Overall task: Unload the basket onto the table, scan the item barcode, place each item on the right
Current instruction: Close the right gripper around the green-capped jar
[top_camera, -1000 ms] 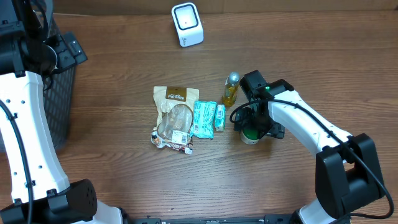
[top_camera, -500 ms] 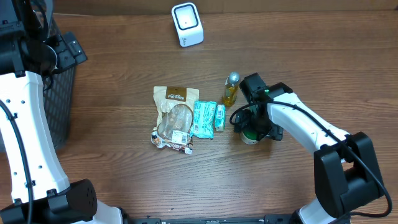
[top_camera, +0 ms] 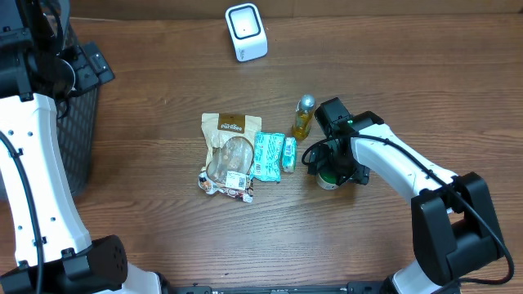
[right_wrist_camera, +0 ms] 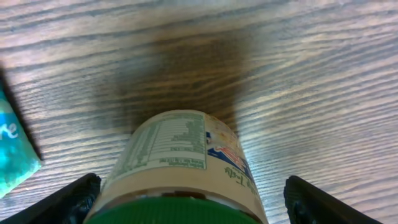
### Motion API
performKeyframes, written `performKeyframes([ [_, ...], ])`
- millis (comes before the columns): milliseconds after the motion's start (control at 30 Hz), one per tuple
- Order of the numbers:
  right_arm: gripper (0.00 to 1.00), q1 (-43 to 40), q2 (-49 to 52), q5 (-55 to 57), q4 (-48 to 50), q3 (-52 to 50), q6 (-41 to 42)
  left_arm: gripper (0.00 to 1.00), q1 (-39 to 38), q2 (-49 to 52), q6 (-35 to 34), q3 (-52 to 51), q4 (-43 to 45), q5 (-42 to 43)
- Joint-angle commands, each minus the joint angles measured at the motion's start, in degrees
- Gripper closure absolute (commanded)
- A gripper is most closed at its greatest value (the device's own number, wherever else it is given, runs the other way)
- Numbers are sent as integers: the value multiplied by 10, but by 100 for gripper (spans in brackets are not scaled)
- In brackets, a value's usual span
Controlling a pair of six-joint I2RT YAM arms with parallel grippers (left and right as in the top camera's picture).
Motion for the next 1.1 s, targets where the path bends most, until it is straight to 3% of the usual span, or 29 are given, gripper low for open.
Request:
performKeyframes([
  [0,9,-4,4,-1,4,-3,4,1,0,3,2,4,1,3],
  [1067,21,-4,4,-16,10,-3,4,0,0,3,2,4,1,3],
])
